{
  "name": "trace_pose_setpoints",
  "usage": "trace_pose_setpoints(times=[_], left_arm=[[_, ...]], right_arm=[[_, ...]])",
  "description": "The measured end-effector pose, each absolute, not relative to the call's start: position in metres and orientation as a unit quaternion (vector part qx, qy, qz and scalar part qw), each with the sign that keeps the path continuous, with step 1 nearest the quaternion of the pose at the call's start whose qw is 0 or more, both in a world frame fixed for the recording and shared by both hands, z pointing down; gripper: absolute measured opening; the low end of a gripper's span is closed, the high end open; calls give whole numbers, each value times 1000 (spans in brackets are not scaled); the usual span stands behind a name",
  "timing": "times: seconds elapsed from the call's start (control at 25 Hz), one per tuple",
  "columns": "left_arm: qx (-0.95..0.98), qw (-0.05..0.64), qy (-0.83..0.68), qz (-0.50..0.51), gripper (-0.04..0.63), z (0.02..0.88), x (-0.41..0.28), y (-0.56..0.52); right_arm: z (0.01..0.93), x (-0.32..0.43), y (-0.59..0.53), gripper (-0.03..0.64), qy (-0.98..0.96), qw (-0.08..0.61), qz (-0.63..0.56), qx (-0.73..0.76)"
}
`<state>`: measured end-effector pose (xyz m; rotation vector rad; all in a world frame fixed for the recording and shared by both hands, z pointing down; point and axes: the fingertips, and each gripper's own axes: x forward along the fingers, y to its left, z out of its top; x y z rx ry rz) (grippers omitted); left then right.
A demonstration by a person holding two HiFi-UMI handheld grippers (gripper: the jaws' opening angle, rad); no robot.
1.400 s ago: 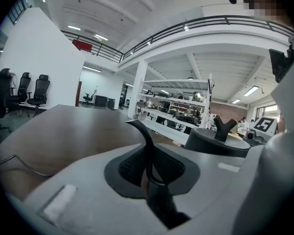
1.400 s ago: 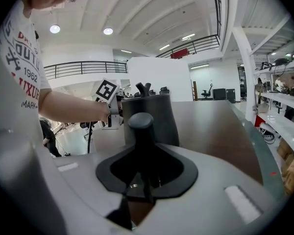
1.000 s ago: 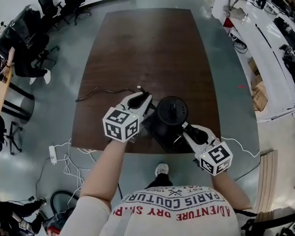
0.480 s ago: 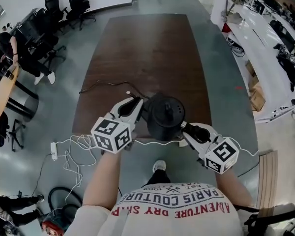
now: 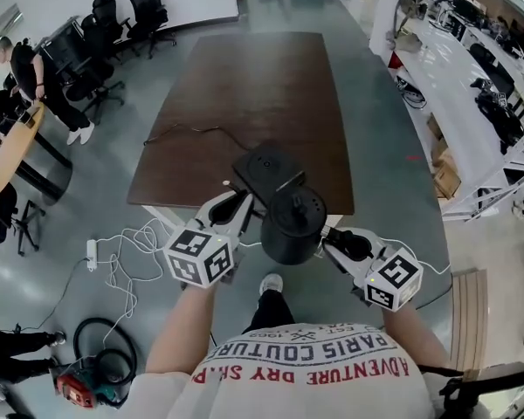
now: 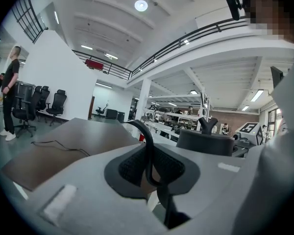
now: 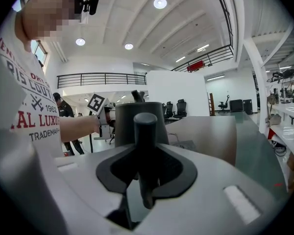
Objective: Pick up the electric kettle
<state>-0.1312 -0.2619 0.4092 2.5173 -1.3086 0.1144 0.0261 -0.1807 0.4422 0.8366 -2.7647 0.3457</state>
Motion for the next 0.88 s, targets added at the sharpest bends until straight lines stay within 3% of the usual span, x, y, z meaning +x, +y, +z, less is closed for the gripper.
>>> trace_pose_setpoints(times=[0.88], left_arm=[[870, 141, -472, 24, 44, 391, -128, -176]], right_arm=[[429, 33, -102, 81, -950, 89, 103, 279]])
